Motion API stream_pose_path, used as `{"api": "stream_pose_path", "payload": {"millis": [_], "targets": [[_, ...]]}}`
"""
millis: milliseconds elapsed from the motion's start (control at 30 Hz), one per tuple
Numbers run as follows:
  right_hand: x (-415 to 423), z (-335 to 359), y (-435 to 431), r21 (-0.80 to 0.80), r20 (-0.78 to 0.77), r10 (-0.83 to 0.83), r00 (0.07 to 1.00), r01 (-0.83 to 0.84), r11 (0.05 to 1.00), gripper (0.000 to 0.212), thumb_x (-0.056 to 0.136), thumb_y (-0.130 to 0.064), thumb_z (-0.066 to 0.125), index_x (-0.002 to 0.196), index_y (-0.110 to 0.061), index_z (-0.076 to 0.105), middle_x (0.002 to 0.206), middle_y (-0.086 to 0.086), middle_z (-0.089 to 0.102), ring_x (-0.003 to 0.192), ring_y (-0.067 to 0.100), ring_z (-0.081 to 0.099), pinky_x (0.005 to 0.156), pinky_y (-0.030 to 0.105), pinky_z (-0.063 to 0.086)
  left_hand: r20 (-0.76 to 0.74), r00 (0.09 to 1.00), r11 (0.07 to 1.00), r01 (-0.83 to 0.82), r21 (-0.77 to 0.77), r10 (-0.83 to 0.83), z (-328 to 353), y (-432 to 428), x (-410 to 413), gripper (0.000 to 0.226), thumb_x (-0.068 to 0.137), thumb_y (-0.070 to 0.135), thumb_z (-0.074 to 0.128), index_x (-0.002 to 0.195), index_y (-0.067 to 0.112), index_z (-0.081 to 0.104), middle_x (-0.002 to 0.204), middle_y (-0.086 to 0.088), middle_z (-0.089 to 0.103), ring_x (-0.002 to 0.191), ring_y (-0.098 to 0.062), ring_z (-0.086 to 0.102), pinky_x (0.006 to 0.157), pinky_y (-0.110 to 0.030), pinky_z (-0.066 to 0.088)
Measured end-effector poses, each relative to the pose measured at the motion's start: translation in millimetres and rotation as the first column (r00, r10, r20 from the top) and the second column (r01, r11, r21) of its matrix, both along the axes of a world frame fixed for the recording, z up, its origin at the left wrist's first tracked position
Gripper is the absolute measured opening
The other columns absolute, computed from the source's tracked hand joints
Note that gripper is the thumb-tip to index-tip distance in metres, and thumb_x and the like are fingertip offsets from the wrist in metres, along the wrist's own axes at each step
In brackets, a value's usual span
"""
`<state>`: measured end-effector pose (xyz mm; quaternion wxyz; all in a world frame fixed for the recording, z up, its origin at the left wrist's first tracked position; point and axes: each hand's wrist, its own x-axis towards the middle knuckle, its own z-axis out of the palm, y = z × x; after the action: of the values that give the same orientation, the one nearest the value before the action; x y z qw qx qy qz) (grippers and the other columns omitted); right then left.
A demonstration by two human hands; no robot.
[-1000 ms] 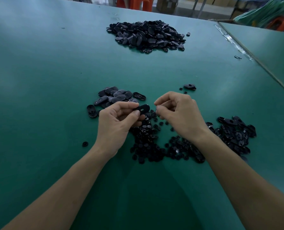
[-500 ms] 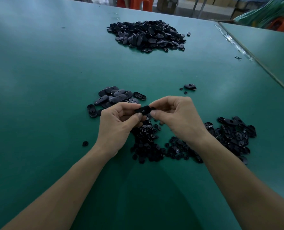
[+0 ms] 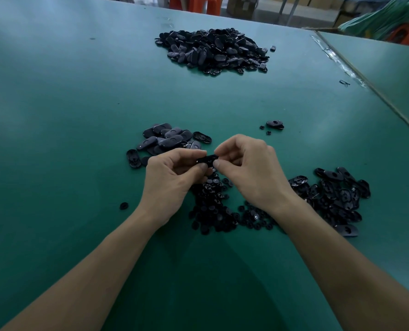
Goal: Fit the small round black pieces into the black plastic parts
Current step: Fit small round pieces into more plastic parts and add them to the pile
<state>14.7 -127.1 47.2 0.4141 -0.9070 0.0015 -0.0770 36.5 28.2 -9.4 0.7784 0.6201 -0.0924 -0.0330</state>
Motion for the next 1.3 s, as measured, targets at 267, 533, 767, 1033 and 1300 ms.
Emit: {"api": "stream_pose_path", "payload": {"millis": [267,533,767,1033,1300], "targets": [[-1,2,7,-0.055,0.009,0.013,1.0,-0.013,0.998,0.017,0.088,-0.008,0.069,0.088,-0.024,0.074,0.075,-0.012,0.069,0.07,-0.002,0.065,0.065,0.006,0.047,0.017,0.999,0.999,0.03,0.027,-0.03,5,0,-2,0.026,0.083,-0.012,0.07,0.096,0.011,0.071,0.084,-0.003,0.078,0.076,-0.015,0.075,0.071,-0.02,0.058],[1,10,5,-0.081,-0.102,0.043,0.994,-0.051,0.995,0.021,0.089,-0.009,0.067,0.09,-0.023,0.052,0.077,-0.003,0.068,0.073,0.009,0.064,0.06,0.019,0.05,0.066,0.996,0.993,0.061,0.098,-0.068,1,2,-1,0.027,0.081,-0.009,0.075,0.095,0.013,0.071,0.085,0.001,0.077,0.078,-0.012,0.073,0.074,-0.022,0.057],[0,8,13,-0.158,-0.077,-0.056,0.995,0.044,0.986,0.025,0.085,-0.012,0.071,0.075,-0.024,0.052,0.075,-0.003,0.061,0.069,0.01,0.059,0.056,0.02,0.048,0.116,0.991,0.978,0.042,0.202,-0.066,-2,2,1,0.026,0.086,-0.003,0.073,0.094,0.021,0.067,0.087,0.008,0.075,0.078,-0.009,0.069,0.072,-0.023,0.056],[-11,8,28,-0.212,-0.058,-0.045,0.997,0.032,0.977,0.022,0.091,-0.006,0.051,0.092,-0.024,0.064,0.093,0.011,0.061,0.086,0.032,0.061,0.076,0.043,0.055,0.16,0.986,0.97,0.007,0.244,-0.048,-2,0,1,0.021,0.089,0.005,0.073,0.093,0.025,0.068,0.086,0.0,0.075,0.076,-0.014,0.07,0.07,-0.024,0.056],[-9,7,19,-0.187,-0.041,-0.023,0.999,0.015,0.982,0.019,0.09,-0.014,0.065,0.102,-0.028,0.07,0.096,0.0,0.067,0.09,0.018,0.064,0.084,0.036,0.055,0.118,0.993,0.977,-0.019,0.212,-0.006,-1,-1,1,0.021,0.089,-0.004,0.069,0.091,0.017,0.067,0.076,0.001,0.074,0.06,-0.012,0.065,0.062,-0.023,0.055]]}}
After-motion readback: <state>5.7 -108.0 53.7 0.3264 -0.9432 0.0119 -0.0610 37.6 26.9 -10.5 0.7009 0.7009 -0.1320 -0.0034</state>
